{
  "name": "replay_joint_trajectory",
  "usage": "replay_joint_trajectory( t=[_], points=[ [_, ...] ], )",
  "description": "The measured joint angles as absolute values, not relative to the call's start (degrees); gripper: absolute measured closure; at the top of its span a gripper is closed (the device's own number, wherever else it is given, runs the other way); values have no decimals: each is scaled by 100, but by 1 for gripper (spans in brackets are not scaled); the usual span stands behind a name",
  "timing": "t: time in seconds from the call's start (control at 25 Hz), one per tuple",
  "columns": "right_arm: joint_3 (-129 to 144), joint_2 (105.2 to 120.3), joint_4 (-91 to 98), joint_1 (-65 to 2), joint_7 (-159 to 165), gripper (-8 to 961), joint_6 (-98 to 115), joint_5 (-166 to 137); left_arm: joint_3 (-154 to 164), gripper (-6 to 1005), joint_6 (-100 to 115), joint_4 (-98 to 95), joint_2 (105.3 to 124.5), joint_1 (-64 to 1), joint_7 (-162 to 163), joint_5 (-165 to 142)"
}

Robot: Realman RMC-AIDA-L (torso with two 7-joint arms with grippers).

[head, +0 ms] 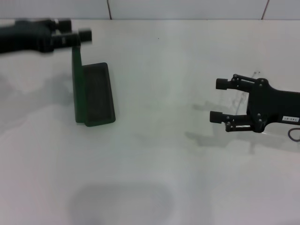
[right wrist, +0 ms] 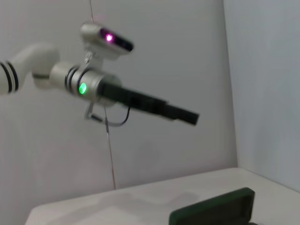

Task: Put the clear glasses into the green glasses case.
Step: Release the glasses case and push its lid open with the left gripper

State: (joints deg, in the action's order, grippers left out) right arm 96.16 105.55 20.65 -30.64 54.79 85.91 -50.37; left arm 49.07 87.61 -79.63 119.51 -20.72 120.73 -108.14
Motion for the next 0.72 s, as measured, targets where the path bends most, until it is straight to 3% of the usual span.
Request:
replay_joint_trajectory(
  t=[0.32,0.56,0.72],
  points=[
    [8753,10541,2179,-3009,5474,76,8452,-5858,5417,261,8377,-8143,11908,-3459,14787,-14329],
    [7608,10551,2822,-2581,5513,77,8417,-6829,6137,269,8406,-7561,11914,-4022,15731,-15484],
    [7011,10634,3282,-2389,5689,78,8399,-7508,6298,274,8453,-7363,11937,-4236,16024,-15914]
  ],
)
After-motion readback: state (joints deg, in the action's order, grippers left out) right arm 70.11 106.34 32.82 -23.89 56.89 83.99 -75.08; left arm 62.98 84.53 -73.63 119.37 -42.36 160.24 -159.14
